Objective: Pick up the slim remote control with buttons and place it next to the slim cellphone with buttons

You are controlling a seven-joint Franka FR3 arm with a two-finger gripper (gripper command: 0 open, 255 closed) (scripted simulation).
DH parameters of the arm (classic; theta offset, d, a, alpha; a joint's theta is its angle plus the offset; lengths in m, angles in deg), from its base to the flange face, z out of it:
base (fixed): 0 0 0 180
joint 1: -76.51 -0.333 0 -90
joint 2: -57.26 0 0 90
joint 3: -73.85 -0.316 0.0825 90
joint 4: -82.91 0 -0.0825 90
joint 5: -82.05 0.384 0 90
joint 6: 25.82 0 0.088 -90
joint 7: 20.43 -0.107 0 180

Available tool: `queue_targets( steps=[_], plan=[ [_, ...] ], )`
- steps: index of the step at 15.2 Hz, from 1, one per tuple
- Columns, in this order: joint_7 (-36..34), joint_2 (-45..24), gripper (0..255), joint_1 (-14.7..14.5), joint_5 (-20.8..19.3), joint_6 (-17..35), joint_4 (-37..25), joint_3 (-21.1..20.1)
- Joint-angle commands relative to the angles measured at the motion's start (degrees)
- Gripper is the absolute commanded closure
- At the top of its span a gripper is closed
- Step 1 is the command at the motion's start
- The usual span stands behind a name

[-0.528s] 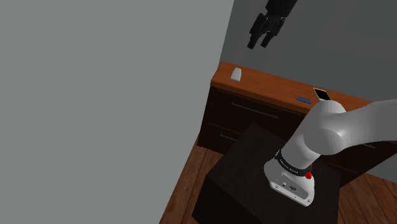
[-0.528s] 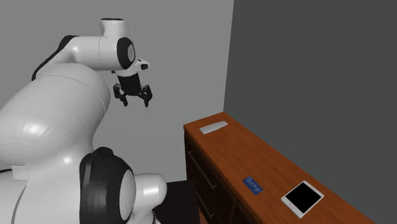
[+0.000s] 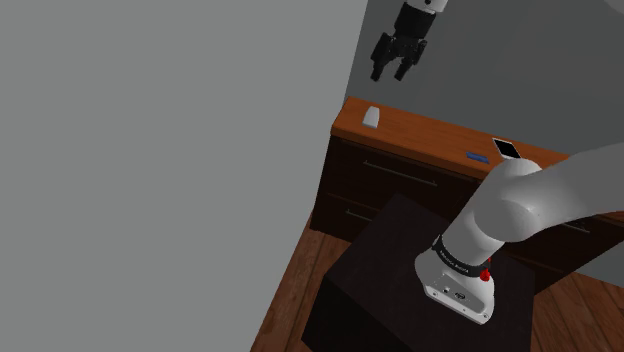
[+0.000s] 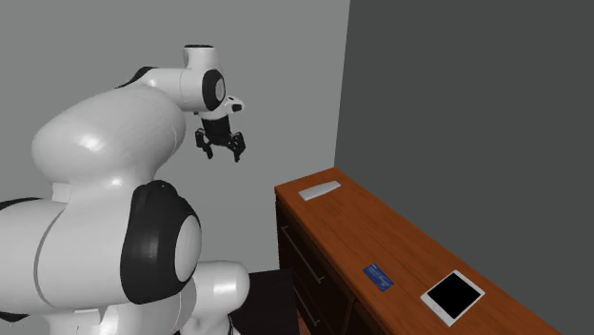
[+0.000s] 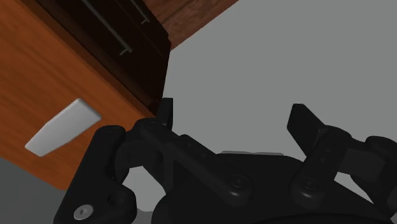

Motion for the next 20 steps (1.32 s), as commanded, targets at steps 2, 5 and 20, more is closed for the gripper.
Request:
queue_targets(
  steps=[2,5,20],
  plan=[
    [-1.7,-5.6,0,1.5,-0.4,3.1,-2.0,1.1],
    [-3.0,-10.8,0,2.9,-0.7,6.1,-3.6,2.5],
    [-8.0,-37.3,0,9.5,1.8,15.9,-16.8,10.3]
  ],
)
